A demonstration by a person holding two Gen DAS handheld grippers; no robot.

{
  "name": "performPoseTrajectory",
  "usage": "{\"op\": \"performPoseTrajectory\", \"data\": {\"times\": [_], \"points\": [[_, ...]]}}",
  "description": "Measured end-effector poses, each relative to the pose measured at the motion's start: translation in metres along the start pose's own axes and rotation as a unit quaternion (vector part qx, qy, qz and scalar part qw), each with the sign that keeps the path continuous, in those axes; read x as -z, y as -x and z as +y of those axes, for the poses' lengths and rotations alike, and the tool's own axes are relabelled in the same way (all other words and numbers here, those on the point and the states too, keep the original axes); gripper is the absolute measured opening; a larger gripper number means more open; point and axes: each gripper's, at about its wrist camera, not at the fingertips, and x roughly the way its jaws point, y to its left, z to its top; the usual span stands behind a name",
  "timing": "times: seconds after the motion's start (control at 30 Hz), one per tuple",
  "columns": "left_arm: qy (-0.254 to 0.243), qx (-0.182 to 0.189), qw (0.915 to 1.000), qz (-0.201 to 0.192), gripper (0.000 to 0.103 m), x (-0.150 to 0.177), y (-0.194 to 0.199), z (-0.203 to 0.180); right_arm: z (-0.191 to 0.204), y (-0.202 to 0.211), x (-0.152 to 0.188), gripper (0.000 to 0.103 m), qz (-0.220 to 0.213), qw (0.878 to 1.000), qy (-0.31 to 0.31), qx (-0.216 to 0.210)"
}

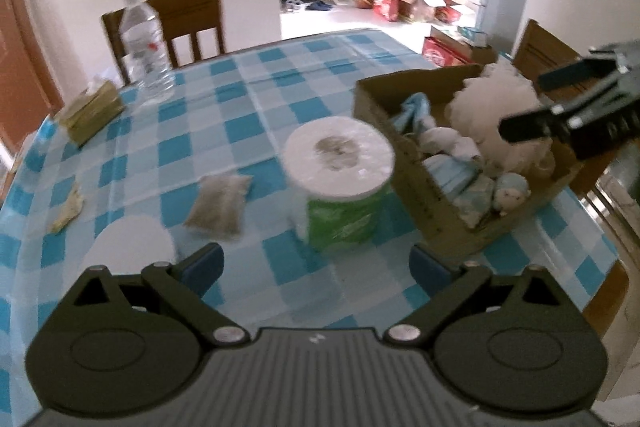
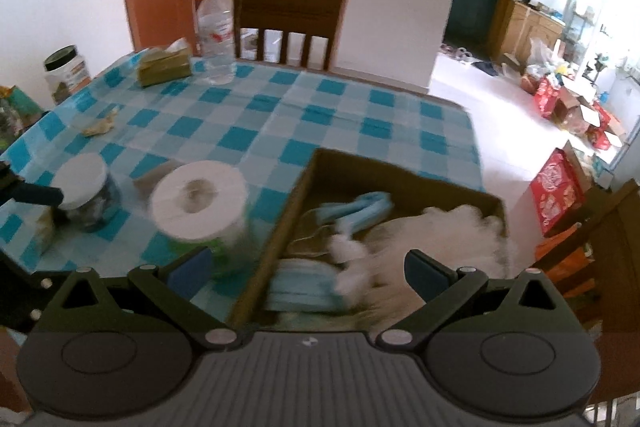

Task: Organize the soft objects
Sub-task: 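Withdraw both tools from the box back over the table, then grasp the tan crumpled tissue beside the jar with the left tool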

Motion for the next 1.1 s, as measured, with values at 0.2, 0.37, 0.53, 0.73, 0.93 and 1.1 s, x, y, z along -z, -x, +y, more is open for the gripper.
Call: {"op": "performPoseTrajectory", "data": {"times": [0.2, 0.37, 0.53, 0.73, 0.93, 1.1], "points": [[0.035, -0.015, 0.9993, 0.001, 0.099, 0.019, 0.007, 0.031, 0.043, -0.003, 0.003, 0.103, 0.0, 1.0, 0.016, -0.011], [0.04, -0.024, 0.9989, 0.009, 0.099, 0.036, 0.011, 0.052, 0.075, -0.01, 0.004, 0.103, 0.007, 0.999, 0.015, -0.03], [0.04, -0.032, 0.9985, 0.018, 0.099, 0.054, 0.014, 0.077, 0.103, -0.021, 0.004, 0.103, 0.022, 0.999, 0.013, -0.038], [0.053, -0.04, 0.997, 0.039, 0.099, 0.075, 0.01, 0.112, 0.137, -0.034, 0.002, 0.103, 0.038, 0.998, 0.014, -0.046], [0.056, -0.042, 0.9962, 0.052, 0.099, 0.09, 0.002, 0.147, 0.174, -0.051, 0.001, 0.103, 0.057, 0.997, 0.022, -0.052], [0.054, -0.037, 0.9963, 0.056, 0.099, 0.097, -0.006, 0.169, 0.204, -0.066, 0.003, 0.103, 0.076, 0.995, 0.036, -0.055]]}}
